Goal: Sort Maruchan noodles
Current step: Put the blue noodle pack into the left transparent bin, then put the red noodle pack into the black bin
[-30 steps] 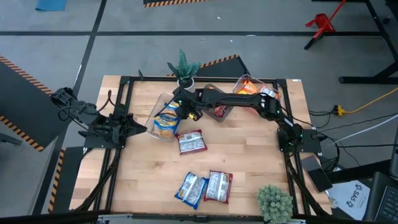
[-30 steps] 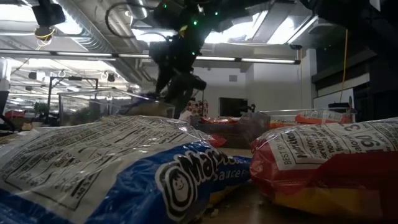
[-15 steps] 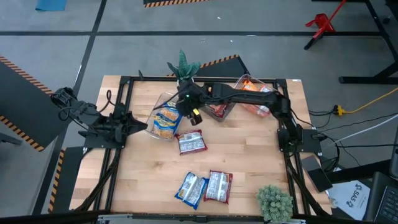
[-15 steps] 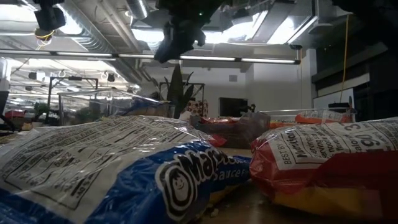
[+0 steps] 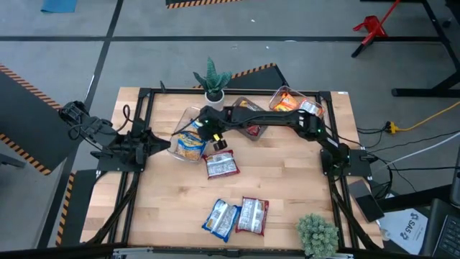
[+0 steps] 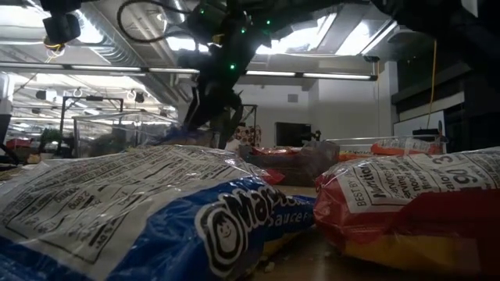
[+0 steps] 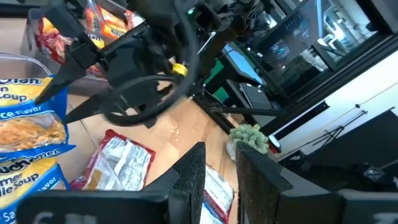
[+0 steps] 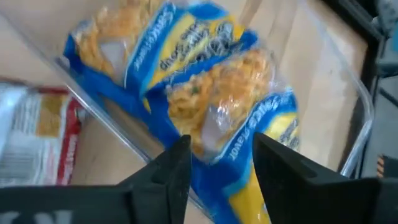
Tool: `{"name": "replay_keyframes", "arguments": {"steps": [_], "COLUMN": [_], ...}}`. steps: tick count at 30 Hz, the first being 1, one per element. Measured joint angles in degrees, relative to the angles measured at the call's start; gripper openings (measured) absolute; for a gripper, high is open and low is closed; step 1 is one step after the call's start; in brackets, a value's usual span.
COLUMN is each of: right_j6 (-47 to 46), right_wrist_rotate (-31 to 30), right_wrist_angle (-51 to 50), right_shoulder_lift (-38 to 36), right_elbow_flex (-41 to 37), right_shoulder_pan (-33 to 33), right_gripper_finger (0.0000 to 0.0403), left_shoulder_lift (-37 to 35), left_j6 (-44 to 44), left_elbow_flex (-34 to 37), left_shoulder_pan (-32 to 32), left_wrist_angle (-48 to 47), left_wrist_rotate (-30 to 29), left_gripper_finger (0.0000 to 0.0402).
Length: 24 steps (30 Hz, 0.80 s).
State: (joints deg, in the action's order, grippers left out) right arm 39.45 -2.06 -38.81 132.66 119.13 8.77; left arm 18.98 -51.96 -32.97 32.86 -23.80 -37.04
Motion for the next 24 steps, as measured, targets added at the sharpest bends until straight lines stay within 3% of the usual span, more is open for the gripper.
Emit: {"name": "replay_keyframes", "arguments": {"steps": [19,24], "right_j6": [1.3,-0.6], "right_wrist_rotate": [-5.3,-8.9], "right_wrist_angle": [6.8,4.2], "right_shoulder_lift": [1.8,-2.6], "right_elbow_flex": [0.0,-0.1], "right_shoulder_pan": [2.5,1.3], "right_gripper_finger": [0.0150,0.0150], "left_shoulder_lift": [0.0,0.0], "left_j6": [-0.1,-0.1], "left_elbow_flex": [0.0,0.0], "left_shoulder_pan": [0.0,0.0], "left_wrist_angle": [-1.3,-1.3], "left_wrist_rotate": [-1.3,-0.1], "left_gripper_finger": [0.0082,0.0082]}}
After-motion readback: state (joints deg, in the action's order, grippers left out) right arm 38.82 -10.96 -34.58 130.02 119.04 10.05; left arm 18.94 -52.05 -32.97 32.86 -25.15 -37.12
